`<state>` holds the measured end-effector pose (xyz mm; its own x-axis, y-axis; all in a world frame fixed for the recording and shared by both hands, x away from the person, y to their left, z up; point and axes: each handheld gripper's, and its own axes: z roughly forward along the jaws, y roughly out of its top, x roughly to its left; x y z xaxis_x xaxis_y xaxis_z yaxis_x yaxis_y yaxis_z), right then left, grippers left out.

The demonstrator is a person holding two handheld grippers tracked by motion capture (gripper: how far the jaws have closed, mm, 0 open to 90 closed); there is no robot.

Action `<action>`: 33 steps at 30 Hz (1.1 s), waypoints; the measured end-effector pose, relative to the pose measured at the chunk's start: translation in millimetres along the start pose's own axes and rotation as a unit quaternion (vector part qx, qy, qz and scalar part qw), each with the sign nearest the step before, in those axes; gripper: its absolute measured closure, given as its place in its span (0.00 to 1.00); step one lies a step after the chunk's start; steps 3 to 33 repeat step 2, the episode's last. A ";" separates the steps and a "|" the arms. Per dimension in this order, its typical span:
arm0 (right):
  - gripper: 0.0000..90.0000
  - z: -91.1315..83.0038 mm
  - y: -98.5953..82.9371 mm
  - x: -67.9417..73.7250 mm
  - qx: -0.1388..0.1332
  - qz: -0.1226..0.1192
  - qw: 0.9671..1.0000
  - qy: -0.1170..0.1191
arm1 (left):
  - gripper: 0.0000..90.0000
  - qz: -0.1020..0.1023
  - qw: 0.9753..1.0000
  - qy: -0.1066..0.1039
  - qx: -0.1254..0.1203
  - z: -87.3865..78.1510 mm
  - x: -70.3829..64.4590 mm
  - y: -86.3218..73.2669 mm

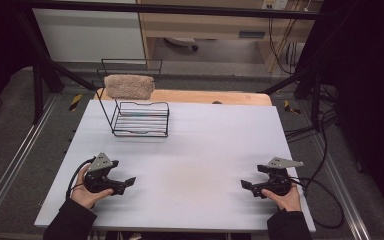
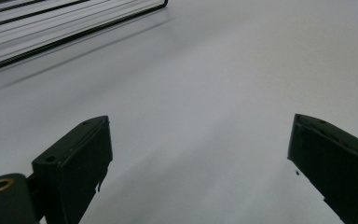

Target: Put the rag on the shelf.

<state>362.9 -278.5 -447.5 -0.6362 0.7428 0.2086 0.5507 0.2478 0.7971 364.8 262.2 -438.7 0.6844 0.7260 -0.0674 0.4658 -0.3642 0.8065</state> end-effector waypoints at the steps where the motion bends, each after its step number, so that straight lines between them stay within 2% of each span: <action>1: 0.02 -0.1 0.0 0.0 0.000 0.000 1.000 0.000 | 0.07 0.000 1.000 0.000 0.000 -0.1 0.1 -0.1; 33: 0.02 -0.3 0.0 -0.1 0.000 -0.001 1.000 0.000 | 0.07 0.000 1.000 0.000 0.001 0.0 0.2 -0.4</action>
